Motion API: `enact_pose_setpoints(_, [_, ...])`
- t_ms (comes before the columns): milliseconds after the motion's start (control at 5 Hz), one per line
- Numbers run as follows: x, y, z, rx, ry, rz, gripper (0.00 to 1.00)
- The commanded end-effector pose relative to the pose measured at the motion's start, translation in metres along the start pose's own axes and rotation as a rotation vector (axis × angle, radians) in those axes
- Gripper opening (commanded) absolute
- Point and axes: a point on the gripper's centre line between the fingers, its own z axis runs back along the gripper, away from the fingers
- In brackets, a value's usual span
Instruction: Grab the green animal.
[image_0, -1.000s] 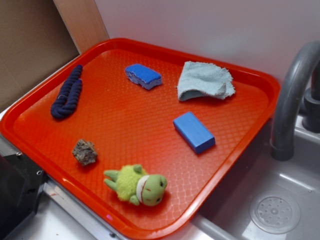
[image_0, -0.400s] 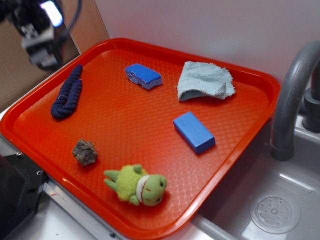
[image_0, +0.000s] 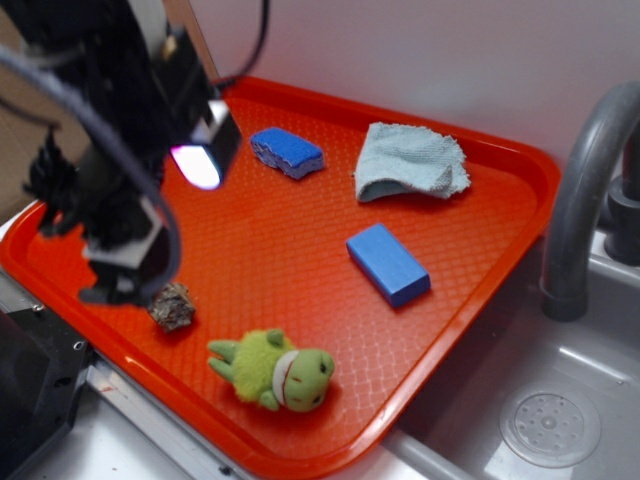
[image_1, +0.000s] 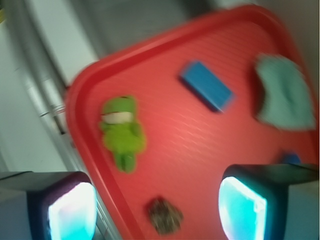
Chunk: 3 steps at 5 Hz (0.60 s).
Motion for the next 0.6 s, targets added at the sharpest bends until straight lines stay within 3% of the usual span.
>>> enact_pose_setpoints(0, [-0.006,-0.029,-0.048,-0.038,0.080,-0.168,1.00])
enact_pose_setpoints(200, [-0.010,-0.025,-0.071,-0.086,0.077,-0.144,1.00])
enact_pose_setpoints(400, [0.002,-0.026,-0.083,-0.087,0.004,-0.115,1.00])
